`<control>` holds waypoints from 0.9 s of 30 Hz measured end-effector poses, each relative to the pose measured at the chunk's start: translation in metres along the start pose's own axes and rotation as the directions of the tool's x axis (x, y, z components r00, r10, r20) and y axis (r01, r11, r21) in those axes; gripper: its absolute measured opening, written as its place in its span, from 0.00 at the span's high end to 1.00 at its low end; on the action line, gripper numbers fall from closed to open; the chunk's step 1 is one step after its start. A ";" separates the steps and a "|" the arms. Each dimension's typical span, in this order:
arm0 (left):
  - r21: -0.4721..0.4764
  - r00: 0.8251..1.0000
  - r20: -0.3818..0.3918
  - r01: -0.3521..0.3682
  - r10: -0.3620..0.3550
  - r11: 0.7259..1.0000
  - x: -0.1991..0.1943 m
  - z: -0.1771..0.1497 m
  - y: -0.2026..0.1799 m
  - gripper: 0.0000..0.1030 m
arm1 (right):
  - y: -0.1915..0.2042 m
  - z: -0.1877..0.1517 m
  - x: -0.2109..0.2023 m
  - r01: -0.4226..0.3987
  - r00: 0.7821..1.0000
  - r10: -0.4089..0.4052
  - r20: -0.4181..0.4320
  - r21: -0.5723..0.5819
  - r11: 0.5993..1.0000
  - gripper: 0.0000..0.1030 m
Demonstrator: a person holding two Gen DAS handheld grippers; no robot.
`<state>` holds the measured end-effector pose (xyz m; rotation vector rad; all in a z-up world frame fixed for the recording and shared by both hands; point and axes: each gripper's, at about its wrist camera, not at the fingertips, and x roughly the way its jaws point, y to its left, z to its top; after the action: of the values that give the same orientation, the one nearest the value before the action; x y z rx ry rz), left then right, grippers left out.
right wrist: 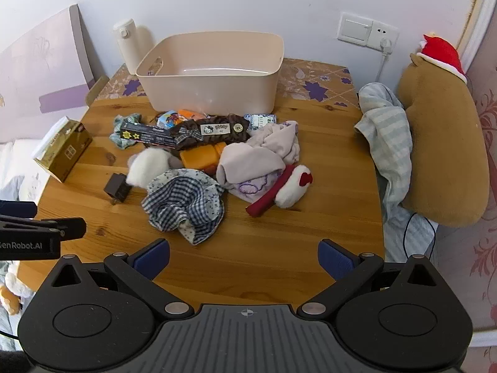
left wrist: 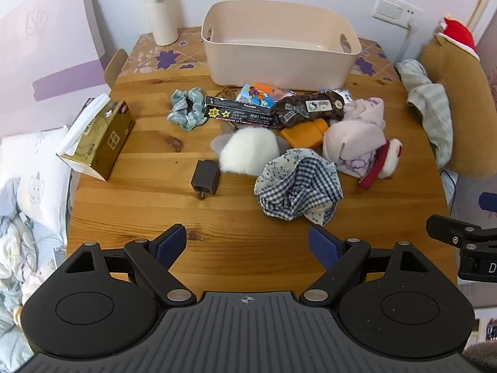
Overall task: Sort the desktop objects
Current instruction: 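Move the right gripper down onto the blue-white checked cloth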
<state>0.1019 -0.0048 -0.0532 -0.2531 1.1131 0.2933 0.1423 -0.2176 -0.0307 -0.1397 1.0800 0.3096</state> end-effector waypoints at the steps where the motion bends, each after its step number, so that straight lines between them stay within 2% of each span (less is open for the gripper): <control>1: -0.045 1.000 0.004 -0.005 0.005 0.999 0.003 0.002 0.000 0.15 | -0.002 0.002 0.004 0.000 1.000 0.000 -0.003 -0.001 1.000 0.00; 5: -0.084 1.000 -0.004 -0.016 0.016 0.996 0.019 0.010 0.002 0.15 | -0.008 0.012 0.016 -0.001 1.000 0.001 -0.009 -0.020 1.000 0.00; 9: -0.083 1.000 -0.003 -0.030 0.030 0.996 0.030 0.015 0.001 0.15 | -0.010 0.019 0.029 0.028 1.000 -0.027 0.014 -0.056 0.998 0.00; 15: -0.115 0.998 0.011 -0.055 0.056 0.992 0.044 0.016 0.006 0.15 | -0.004 0.023 0.051 0.066 0.998 -0.061 0.033 -0.175 0.982 0.00; 22: -0.130 0.996 -0.005 -0.091 0.091 0.987 0.064 0.017 0.020 0.15 | 0.006 0.025 0.075 0.025 1.000 -0.024 0.005 -0.186 0.982 0.00; 27: -0.091 0.996 0.015 -0.090 0.092 0.992 0.082 0.021 0.030 0.15 | 0.018 0.026 0.088 -0.007 1.000 0.010 0.018 -0.188 0.982 0.00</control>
<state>0.1425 0.0388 -0.1203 -0.2791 1.0956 0.4267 0.1967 -0.1780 -0.0955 -0.3004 1.0323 0.4200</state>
